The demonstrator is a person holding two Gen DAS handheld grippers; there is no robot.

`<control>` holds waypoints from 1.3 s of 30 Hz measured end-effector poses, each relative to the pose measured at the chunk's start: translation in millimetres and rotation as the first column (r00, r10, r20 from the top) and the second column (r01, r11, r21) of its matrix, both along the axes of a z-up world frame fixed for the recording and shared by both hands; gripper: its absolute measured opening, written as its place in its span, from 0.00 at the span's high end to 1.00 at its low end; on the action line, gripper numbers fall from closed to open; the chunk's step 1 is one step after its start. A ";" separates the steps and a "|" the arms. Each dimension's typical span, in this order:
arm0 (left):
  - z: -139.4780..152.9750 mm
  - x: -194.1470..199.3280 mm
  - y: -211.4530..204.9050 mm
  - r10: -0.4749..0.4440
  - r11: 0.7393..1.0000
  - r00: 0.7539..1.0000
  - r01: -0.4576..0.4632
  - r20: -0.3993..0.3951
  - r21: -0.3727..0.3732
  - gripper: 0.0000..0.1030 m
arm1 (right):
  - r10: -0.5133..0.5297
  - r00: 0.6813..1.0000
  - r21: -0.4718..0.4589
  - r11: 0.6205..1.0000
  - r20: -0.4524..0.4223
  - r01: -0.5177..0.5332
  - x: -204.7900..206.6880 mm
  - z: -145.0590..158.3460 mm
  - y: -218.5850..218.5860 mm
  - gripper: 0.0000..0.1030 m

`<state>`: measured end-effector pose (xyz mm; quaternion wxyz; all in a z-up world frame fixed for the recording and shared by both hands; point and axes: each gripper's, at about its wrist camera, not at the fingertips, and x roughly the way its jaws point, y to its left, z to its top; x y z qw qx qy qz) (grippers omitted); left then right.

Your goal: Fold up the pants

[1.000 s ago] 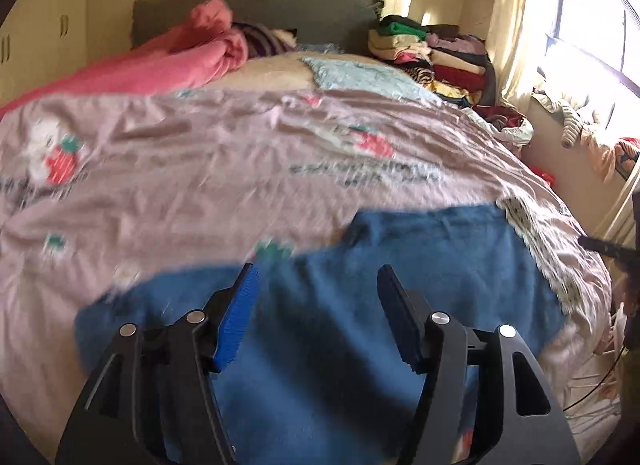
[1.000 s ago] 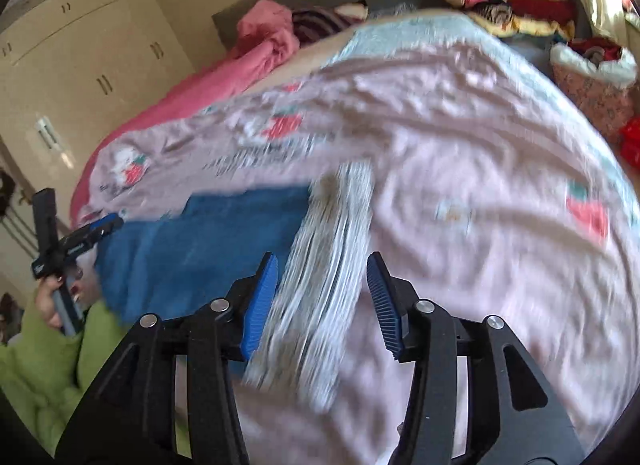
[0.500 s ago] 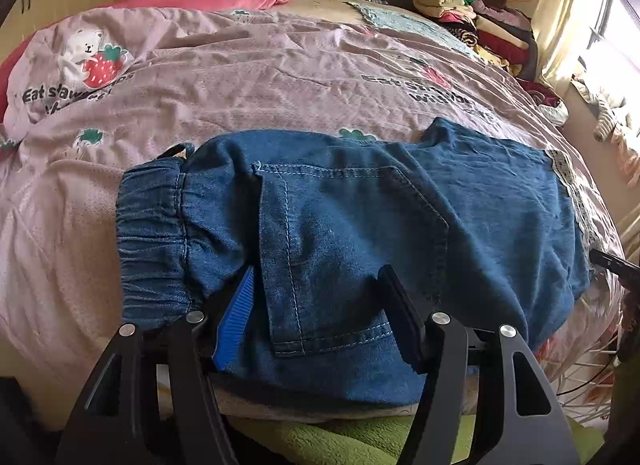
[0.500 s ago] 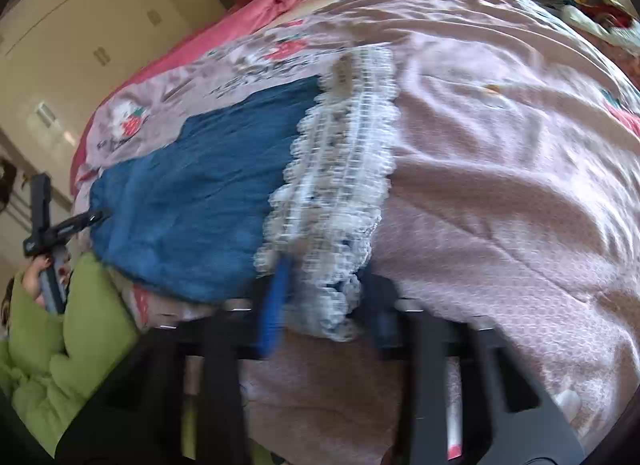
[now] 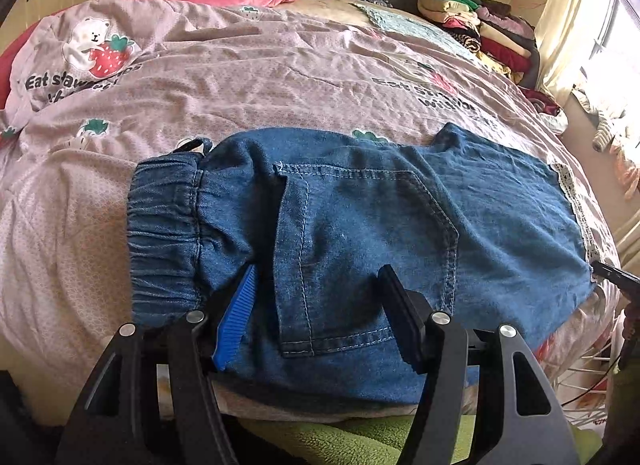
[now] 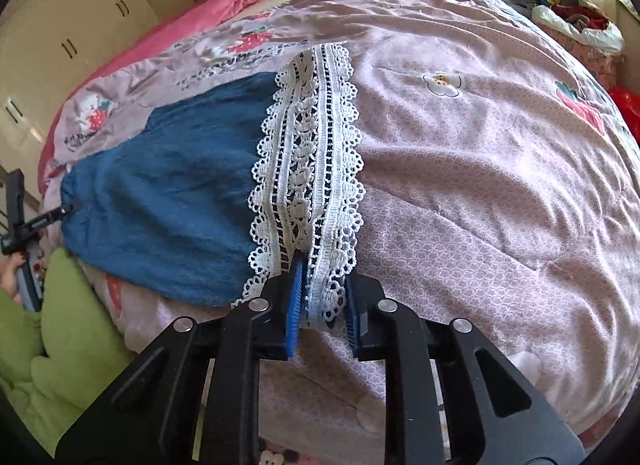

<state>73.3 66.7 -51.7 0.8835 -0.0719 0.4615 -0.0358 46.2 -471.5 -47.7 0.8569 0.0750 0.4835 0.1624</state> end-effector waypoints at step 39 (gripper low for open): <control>-10.0 38.0 -52.1 -0.058 0.997 0.997 0.061 -0.050 0.055 0.13 | 0.111 0.986 -0.182 0.980 0.125 -0.087 43.7 -0.1 124.2 0.34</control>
